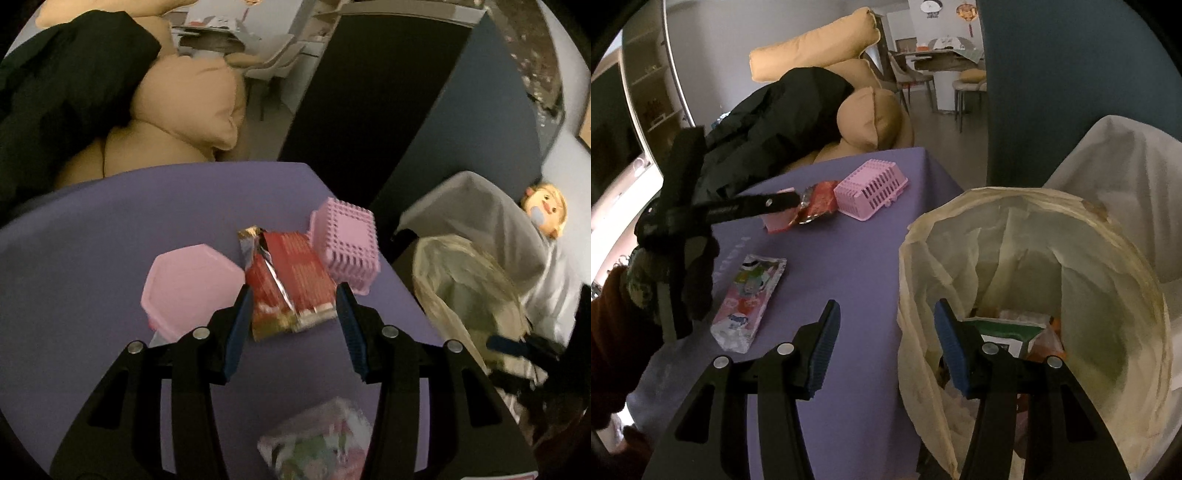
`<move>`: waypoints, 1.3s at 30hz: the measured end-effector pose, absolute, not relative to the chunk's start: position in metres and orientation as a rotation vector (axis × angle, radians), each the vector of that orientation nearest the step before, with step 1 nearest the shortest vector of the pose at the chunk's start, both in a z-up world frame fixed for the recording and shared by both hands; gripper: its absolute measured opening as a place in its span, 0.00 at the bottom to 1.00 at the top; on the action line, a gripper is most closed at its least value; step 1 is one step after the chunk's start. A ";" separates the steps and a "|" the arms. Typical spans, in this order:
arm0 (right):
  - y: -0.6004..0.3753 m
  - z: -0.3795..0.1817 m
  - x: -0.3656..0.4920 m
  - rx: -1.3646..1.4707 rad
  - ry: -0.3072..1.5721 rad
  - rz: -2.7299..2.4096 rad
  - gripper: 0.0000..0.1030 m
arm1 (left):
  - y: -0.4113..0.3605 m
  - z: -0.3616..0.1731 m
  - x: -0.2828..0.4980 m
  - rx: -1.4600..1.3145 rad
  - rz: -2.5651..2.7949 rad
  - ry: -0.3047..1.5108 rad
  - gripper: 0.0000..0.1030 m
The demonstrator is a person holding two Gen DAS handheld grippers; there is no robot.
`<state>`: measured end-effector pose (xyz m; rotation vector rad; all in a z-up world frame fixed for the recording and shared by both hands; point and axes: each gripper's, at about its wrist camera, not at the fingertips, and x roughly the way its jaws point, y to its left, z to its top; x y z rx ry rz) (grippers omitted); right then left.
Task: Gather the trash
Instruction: 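Move the left tool to the red snack wrapper and close on it, then grasp the printed cartoon wrapper with the right tool while the left tool holds the red wrapper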
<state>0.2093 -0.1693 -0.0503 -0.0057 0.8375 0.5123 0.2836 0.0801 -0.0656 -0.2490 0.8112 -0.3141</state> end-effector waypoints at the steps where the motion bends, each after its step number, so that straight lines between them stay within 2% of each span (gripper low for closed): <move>1: -0.169 -0.052 0.210 -0.001 0.841 0.514 0.49 | 0.078 -0.067 0.287 -0.244 -0.303 0.811 0.43; 5: -0.166 -0.053 0.207 0.000 0.846 0.519 0.49 | 0.068 -0.067 0.293 -0.198 -0.243 0.815 0.41; 9: -0.165 -0.052 0.202 0.000 0.845 0.521 0.49 | 0.070 -0.068 0.293 -0.173 -0.183 0.831 0.28; 15: -0.161 -0.048 0.193 -0.020 0.829 0.506 0.49 | 0.075 -0.074 0.282 -0.279 -0.211 0.930 0.27; 22: -0.165 -0.045 0.178 -0.014 0.827 0.482 0.49 | 0.075 -0.084 0.294 -0.328 -0.181 0.918 0.26; 23: -0.165 -0.045 0.176 -0.011 0.827 0.481 0.49 | 0.075 -0.084 0.296 -0.325 -0.171 0.918 0.16; 25: -0.165 -0.044 0.173 -0.009 0.832 0.486 0.49 | 0.078 -0.082 0.293 -0.325 -0.171 0.906 0.10; 27: -0.162 -0.043 0.170 -0.017 0.832 0.497 0.49 | 0.082 -0.076 0.281 -0.310 -0.176 0.880 0.03; 39: -0.098 -0.061 0.175 -0.045 0.924 0.627 0.49 | 0.155 -0.059 0.156 -0.296 -0.113 0.832 0.00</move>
